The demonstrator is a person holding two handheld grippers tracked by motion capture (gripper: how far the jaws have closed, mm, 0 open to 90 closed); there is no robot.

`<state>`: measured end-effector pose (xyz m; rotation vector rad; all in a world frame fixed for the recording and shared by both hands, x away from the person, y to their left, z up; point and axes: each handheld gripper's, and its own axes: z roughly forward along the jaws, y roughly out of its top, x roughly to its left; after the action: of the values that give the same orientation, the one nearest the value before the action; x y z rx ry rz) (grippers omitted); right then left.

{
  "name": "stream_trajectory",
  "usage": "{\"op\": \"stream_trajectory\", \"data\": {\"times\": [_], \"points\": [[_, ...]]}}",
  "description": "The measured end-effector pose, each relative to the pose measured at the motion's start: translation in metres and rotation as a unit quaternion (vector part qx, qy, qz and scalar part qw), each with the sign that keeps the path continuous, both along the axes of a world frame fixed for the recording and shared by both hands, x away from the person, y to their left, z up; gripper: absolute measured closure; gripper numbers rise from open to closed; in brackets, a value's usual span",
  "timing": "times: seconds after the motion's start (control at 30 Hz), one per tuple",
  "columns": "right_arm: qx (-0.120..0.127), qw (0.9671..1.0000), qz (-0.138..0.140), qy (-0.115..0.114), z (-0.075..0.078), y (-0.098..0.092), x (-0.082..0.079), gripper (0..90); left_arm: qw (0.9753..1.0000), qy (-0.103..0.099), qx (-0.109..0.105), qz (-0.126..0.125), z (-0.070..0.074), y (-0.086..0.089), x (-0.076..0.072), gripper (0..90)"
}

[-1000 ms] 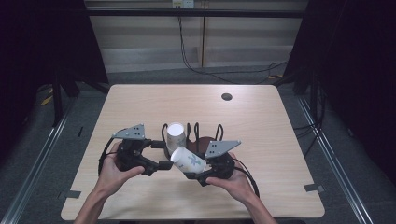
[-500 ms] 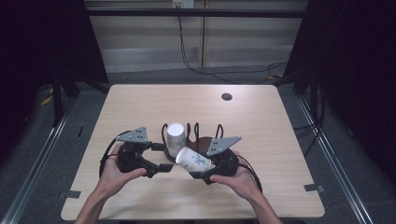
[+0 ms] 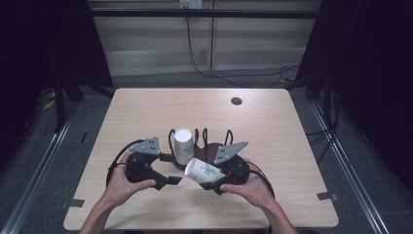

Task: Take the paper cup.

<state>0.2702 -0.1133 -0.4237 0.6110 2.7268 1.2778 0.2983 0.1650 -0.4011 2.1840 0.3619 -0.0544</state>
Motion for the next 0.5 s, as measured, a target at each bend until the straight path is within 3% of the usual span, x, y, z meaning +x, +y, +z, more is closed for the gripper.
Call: {"op": "stream_trajectory", "data": {"times": [0.37,0.5], "points": [[-0.031,0.999,0.028,0.011,0.0022,0.005,-0.0018,30.9,0.9996,0.005,0.016,-0.022,-0.0009,-0.0044,-0.0027,22.9],[-0.05,0.998,0.037,0.014,0.0024,0.0081,-0.0031,30.9,0.9989,0.003,0.035,-0.03,-0.003,-0.0077,-0.0037,23.3]]}}
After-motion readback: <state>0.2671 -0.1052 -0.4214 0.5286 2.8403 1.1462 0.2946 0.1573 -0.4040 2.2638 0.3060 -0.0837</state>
